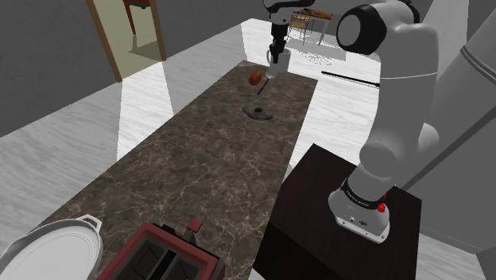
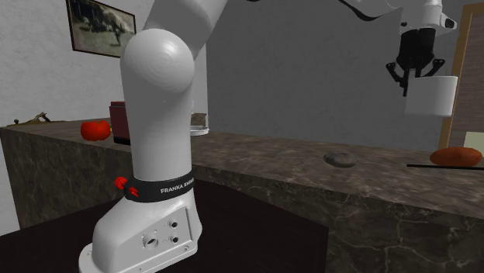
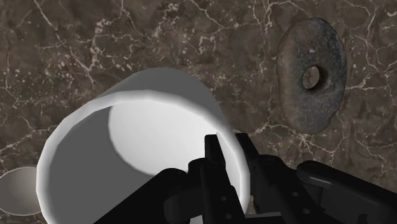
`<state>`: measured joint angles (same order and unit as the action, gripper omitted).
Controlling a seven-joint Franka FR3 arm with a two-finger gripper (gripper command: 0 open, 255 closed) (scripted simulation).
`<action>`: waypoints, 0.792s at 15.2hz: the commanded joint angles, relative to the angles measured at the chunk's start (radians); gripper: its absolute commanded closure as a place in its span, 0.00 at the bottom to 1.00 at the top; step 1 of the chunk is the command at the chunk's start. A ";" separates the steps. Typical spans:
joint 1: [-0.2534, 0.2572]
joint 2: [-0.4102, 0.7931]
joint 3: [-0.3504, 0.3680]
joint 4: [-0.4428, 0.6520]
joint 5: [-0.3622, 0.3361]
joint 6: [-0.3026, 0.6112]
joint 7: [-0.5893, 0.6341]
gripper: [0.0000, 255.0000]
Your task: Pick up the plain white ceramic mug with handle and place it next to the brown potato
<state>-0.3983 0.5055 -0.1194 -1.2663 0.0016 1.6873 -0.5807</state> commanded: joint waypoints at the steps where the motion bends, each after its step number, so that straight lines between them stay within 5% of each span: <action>1: -0.028 0.072 -0.006 0.107 0.008 -0.033 -0.031 1.00; 12: -0.034 0.100 -0.005 0.017 0.011 0.085 -0.037 1.00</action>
<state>-0.4342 0.6075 -0.1250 -1.2327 0.0125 1.7564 -0.6193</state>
